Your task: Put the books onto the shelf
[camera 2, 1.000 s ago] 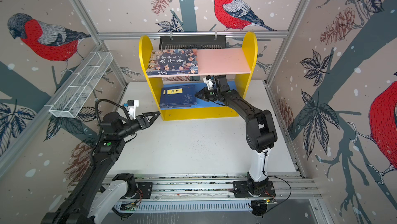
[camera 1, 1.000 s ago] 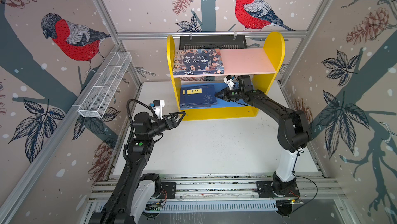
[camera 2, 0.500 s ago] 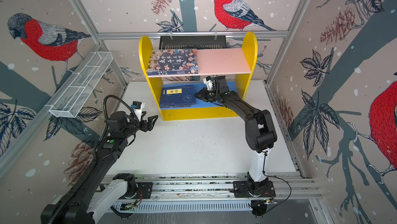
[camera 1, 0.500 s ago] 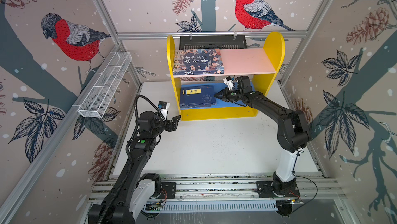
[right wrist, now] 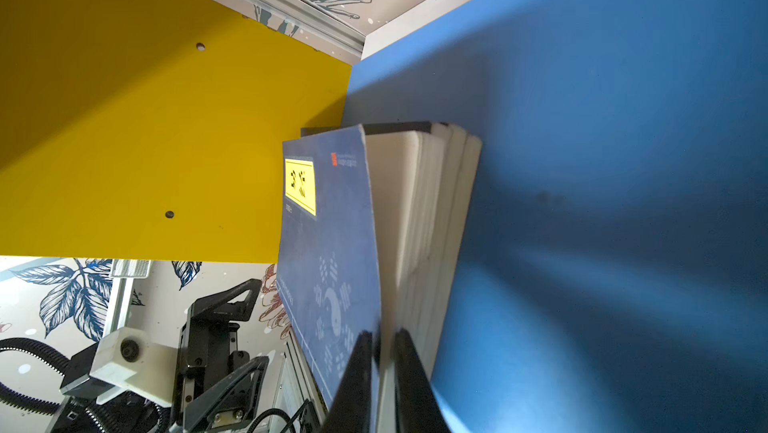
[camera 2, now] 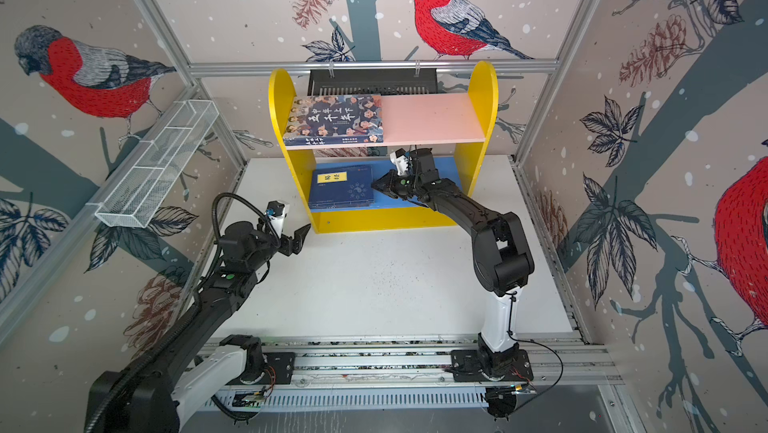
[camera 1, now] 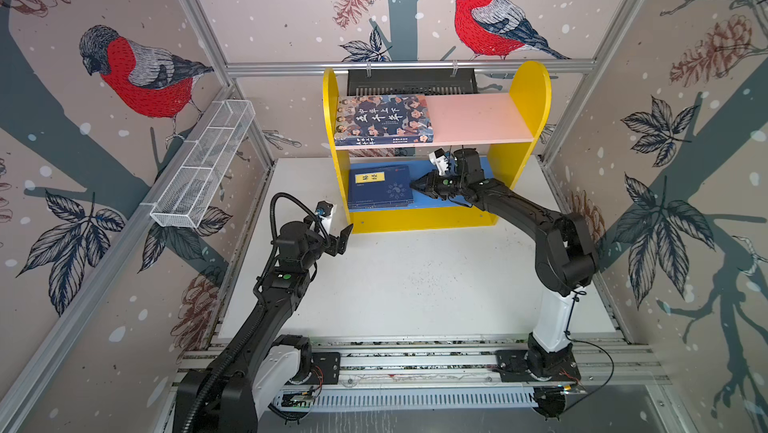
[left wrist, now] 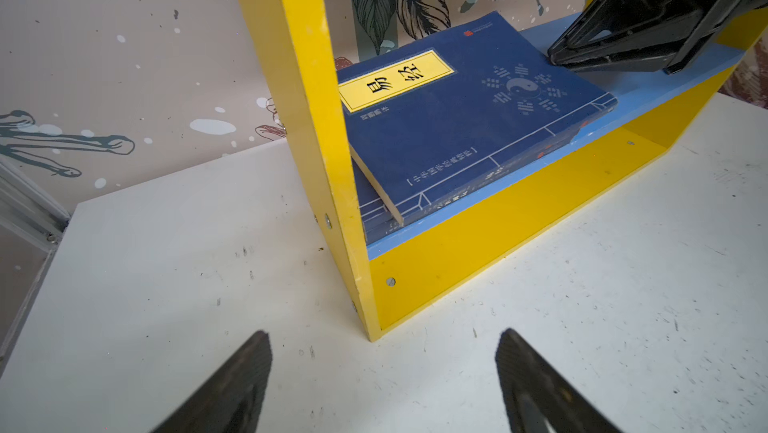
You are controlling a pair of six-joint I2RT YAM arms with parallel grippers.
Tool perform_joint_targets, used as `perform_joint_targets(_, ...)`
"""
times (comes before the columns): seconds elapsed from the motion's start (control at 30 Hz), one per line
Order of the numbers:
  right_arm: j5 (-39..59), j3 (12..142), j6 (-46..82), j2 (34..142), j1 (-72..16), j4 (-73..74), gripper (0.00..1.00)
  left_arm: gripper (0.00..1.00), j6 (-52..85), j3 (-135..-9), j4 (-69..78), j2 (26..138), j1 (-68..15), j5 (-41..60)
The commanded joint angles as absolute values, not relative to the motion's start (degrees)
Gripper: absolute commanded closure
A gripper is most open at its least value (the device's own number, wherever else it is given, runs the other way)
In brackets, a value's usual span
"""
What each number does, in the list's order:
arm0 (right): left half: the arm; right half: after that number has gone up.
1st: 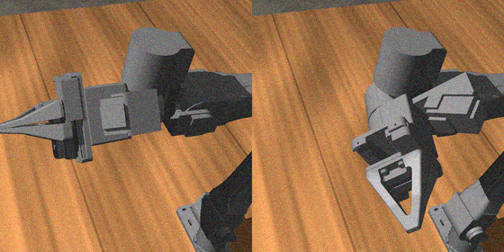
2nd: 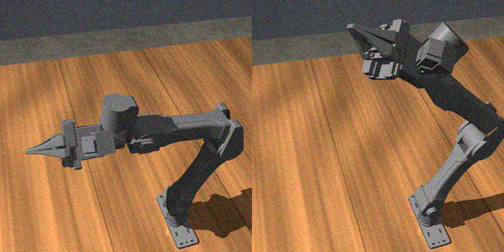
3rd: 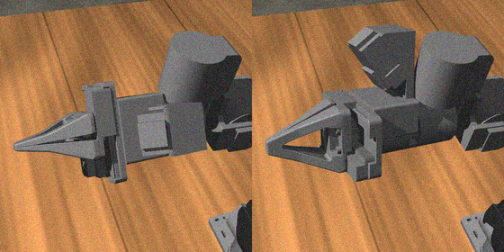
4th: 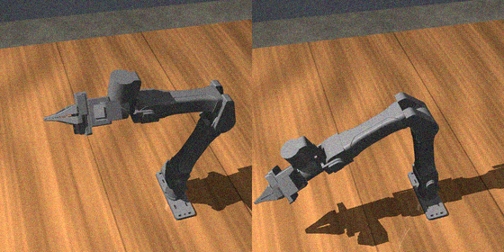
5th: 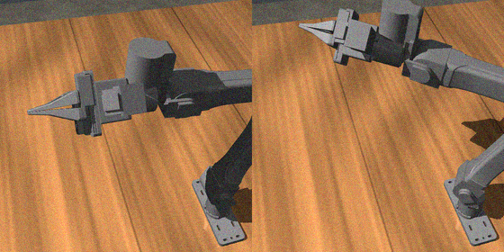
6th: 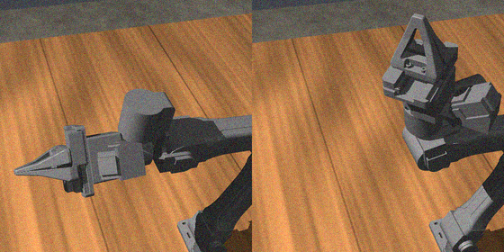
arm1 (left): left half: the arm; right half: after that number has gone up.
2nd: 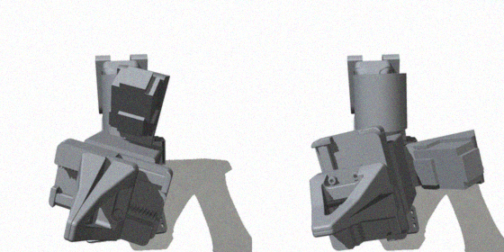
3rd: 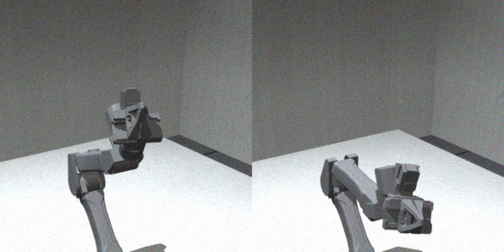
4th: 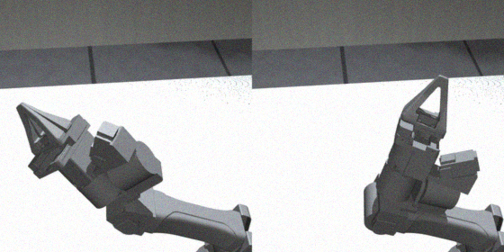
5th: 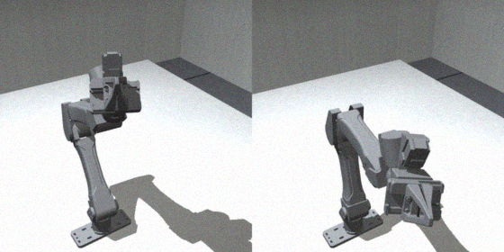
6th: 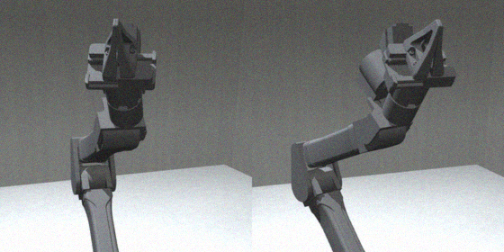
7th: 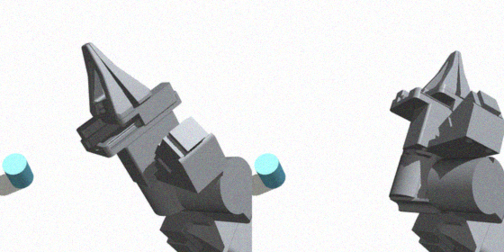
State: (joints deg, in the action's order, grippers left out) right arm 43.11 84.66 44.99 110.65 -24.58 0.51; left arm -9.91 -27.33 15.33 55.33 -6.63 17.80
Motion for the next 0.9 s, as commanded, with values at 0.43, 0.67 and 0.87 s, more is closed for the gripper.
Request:
perform_joint_targets(0.43,42.0,84.7,48.3,111.1,-25.3,5.1,0.85,0.15,-10.2,-26.1,26.2,58.3,-6.9,17.3)
perform_joint_targets(0.67,41.8,84.9,48.9,111.0,-25.7,5.4,0.85,0.15,-9.7,-27.2,27.5,59.8,-7.1,16.9)
perform_joint_targets(0.87,41.7,84.6,49.2,111.0,-25.9,5.6,0.85,0.15,-8.6,-28.0,28.4,61.4,-7.1,16.7)
